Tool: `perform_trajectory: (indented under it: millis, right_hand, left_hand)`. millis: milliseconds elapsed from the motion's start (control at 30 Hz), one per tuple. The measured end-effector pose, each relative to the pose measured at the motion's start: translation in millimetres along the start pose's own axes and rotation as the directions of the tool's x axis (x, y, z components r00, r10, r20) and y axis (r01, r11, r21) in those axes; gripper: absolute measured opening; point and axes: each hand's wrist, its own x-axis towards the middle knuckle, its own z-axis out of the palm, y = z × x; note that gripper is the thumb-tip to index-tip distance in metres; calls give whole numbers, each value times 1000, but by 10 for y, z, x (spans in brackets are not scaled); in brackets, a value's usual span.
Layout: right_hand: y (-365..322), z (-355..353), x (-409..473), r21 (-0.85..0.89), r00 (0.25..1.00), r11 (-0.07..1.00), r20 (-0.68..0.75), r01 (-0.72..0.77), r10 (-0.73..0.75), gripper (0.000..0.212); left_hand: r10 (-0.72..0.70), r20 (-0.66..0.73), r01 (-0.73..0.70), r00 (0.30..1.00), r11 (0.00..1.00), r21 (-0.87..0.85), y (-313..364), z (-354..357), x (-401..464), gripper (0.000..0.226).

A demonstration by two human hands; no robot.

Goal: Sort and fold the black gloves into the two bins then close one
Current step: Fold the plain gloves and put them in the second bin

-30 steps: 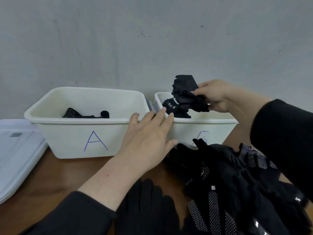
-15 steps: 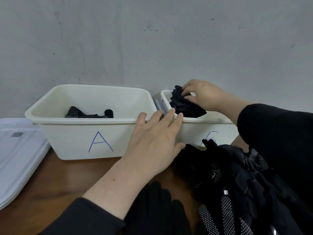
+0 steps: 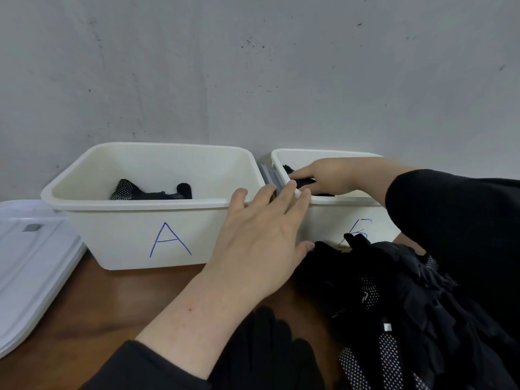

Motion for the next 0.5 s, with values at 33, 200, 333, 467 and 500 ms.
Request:
perform_trajectory:
  millis: [33, 200, 333, 467, 500]
  right_hand:
    - [-39, 17, 50, -6, 1000, 1000, 24, 2, -1, 30]
    - [-104, 54, 91, -3, 999, 1000, 30, 21, -21, 39]
    - [-95, -42, -49, 124, 991, 990, -121, 72, -57, 14]
    - [-68, -144, -163, 154, 962, 986, -273, 63, -19, 43]
    - [-61, -160, -194, 159, 957, 985, -291, 59, -11, 39]
  left_hand:
    - [1, 1, -1, 1000, 1000, 0, 1, -3, -3, 79]
    - [4, 3, -4, 1000, 1000, 2, 1, -4, 1, 79]
    - [4, 14, -4, 1000, 1000, -8, -10, -10, 4, 78]
    - [2, 27, -1, 1000, 1000, -18, -5, -31, 2, 79]
    - [2, 31, -1, 1000, 1000, -23, -4, -37, 1, 79]
